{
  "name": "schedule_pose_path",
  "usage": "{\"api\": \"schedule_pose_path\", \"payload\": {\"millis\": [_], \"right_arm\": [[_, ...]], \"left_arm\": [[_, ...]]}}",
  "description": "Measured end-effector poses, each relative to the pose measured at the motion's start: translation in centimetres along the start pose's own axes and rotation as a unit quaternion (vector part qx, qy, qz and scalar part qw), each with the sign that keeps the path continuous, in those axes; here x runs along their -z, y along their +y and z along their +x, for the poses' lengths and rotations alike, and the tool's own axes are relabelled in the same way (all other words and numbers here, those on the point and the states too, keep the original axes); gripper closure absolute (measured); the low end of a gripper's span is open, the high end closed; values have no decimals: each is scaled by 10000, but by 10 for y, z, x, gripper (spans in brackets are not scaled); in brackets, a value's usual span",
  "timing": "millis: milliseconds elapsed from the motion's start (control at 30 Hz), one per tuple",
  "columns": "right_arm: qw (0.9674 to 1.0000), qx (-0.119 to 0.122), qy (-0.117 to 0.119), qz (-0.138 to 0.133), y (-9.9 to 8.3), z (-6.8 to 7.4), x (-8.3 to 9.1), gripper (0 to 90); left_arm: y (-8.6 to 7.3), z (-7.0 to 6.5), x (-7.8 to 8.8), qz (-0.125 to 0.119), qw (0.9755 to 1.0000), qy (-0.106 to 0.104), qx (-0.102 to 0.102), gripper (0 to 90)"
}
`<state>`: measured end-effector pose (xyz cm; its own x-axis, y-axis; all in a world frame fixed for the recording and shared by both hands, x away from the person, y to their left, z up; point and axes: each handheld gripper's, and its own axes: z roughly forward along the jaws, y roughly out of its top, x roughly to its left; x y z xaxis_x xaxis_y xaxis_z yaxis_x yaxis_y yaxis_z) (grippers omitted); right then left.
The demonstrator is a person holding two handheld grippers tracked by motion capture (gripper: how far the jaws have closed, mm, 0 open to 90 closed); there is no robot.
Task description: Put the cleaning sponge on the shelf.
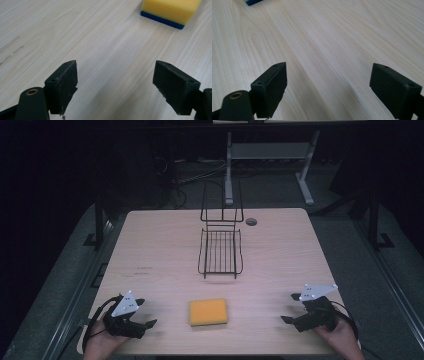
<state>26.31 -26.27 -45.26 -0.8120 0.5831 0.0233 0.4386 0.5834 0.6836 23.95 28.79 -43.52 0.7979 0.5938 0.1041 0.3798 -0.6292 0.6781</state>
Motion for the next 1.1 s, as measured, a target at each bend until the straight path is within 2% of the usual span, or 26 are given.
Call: {"api": "schedule_pose_path", "payload": {"millis": [300, 500, 667, 933, 1100], "right_arm": [[10000, -9, -23, -15, 2, 1, 1, 141], [10000, 37, -14, 12, 4, 1, 2, 141], [10000, 52, 9, -81, 6, 3, 3, 141], [10000, 62, 38, -68, 6, 3, 4, 141], [10000, 36, 59, -63, 7, 4, 4, 141]], "left_arm": [[9, 0, 4, 229, 9992, -127, -294, 194], [22, -2, 4, 251, 9983, -243, -472, 193], [34, -4, 0, 267, 9973, -367, -579, 192], [49, -13, -16, 408, 9937, -632, -831, 191], [57, -17, -23, 405, 9921, -798, -878, 191]]}}
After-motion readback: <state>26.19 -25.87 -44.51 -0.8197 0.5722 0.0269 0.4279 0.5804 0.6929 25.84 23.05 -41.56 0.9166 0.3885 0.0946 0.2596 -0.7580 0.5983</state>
